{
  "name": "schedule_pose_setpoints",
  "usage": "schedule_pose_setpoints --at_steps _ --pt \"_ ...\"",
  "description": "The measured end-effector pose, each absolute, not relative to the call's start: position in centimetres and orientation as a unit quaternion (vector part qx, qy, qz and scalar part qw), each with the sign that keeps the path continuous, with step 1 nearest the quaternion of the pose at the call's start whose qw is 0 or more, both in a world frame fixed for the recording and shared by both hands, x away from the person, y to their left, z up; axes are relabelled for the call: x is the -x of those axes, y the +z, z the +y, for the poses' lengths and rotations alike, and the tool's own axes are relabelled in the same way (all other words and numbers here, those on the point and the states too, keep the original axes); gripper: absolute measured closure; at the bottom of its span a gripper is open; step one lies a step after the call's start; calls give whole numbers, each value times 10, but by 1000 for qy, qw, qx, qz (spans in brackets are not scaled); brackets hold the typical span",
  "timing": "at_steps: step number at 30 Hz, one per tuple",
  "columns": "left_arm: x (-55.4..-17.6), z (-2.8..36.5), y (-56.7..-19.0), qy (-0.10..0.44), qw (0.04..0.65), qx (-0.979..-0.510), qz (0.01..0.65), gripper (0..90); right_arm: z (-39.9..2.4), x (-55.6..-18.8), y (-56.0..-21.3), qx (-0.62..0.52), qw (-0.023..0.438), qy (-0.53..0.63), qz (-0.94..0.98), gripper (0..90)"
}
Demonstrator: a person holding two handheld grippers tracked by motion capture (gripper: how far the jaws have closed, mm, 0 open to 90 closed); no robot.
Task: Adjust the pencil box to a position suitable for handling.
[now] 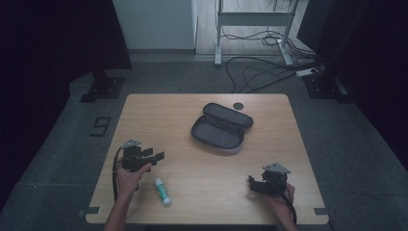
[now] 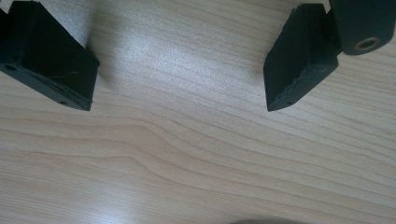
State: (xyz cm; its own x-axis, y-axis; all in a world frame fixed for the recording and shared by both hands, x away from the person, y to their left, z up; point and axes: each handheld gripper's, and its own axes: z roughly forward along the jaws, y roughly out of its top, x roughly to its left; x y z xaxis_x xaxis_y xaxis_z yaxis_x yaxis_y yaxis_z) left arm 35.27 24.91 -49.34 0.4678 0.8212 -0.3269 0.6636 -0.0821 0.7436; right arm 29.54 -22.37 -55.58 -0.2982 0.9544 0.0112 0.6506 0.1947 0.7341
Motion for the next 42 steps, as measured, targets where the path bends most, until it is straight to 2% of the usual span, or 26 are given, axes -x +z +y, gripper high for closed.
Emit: schedule_pose_setpoints --at_steps 22,42 --pt "-379 218 -473 99 447 -737 497 350 -224 -296 -556 -546 234 328 735 109" --pt "-413 183 -475 102 426 -747 500 355 -224 -296 -556 -547 235 328 733 124"
